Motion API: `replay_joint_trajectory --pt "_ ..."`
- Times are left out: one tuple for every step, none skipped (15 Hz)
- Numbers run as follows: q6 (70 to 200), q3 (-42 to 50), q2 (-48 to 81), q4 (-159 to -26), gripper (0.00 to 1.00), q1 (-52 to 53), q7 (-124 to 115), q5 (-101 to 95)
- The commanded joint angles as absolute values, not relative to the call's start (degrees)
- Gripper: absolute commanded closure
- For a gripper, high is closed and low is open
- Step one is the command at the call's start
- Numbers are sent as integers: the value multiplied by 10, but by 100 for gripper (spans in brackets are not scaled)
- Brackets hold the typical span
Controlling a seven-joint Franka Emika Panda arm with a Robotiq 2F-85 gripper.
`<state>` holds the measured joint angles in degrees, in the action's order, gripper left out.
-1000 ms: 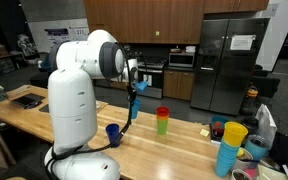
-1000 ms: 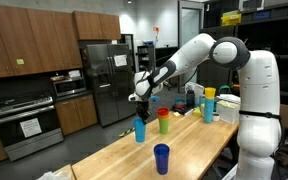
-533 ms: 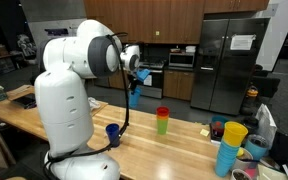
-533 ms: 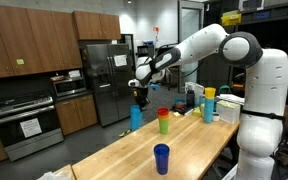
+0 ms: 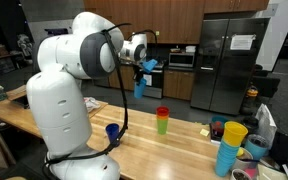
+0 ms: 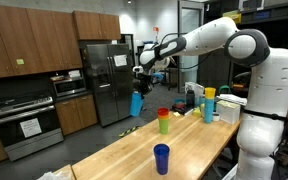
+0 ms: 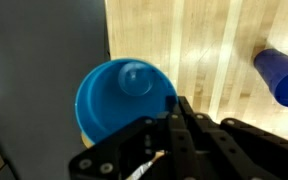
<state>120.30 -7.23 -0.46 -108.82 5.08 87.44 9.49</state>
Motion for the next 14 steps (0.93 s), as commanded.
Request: replay_joint_trajectory --pt "1181 -52 -21 -1072 99 43 897 117" --pt "1177 -48 -24 -1068 99 41 900 122" --pt "1174 -43 -27 -1066 99 39 902 125" --pt "1171 -39 -29 -1064 99 37 904 128" --pt "1169 -35 -31 -1062 99 36 906 131" --pt "1167 -31 -33 -1060 99 35 908 134" --pt "1165 -27 -36 -1060 99 33 910 136" --pt "1163 -24 -40 -1061 99 32 912 139" --pt "1161 -20 -44 -1061 99 30 913 143" --pt "1159 -17 -47 -1061 99 28 914 145" --pt "1158 -13 -52 -1063 99 27 915 147" --pt "1156 -9 -55 -1064 99 26 916 149" --pt "1153 -5 -56 -1063 99 24 917 151" --pt "1143 6 -63 -1062 99 20 923 154"
